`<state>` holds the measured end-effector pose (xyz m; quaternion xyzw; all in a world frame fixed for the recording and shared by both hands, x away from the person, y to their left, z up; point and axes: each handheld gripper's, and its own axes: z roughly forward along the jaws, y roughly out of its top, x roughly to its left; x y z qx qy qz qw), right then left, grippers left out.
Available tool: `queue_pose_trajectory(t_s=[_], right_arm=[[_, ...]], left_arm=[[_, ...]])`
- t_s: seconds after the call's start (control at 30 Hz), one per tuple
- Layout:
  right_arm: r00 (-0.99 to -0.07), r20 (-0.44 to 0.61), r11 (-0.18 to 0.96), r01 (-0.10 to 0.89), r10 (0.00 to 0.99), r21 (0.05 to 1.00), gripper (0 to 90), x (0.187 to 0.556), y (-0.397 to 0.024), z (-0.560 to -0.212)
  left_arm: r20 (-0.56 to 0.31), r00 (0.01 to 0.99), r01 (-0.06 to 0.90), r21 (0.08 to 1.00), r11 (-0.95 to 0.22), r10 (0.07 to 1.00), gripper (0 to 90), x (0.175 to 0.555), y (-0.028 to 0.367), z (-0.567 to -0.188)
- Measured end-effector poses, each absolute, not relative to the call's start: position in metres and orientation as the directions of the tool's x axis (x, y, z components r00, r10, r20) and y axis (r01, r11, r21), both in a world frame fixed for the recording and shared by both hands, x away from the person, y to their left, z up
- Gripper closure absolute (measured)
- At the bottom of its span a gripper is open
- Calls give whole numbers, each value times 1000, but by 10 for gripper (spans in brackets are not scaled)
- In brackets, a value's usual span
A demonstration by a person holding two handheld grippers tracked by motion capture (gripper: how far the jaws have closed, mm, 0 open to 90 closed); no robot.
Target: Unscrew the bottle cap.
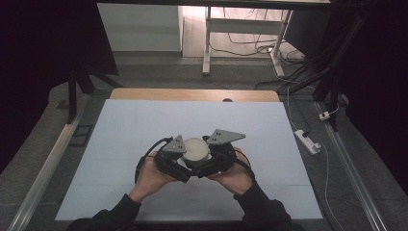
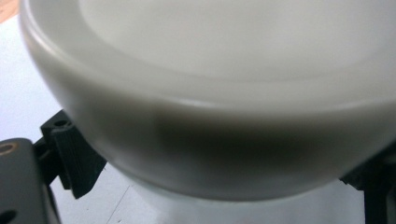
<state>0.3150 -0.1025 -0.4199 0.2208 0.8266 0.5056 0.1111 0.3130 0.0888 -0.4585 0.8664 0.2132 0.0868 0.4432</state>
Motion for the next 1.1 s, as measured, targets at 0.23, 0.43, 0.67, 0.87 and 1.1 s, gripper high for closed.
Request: queue_pose_trajectory(t_s=[0.23,0.43,0.67,0.87,1.1], right_arm=[[-878,5,401,224,478,888,70,311,-100,-422],[-929,39,423,204,368,883,71,316,-108,-419],[-980,67,454,147,188,879,71,324,-121,-417],[-988,72,478,130,139,869,70,326,-124,-417],[-970,44,461,154,241,874,5,320,-120,-410]], left_arm=[[-54,902,291,809,-511,429,73,313,90,-457],[-65,937,248,815,-524,343,73,313,92,-456],[-75,970,193,814,-548,232,73,312,88,-457],[-73,972,188,812,-552,223,73,310,85,-458],[-80,950,235,818,-525,301,73,312,88,-457]])
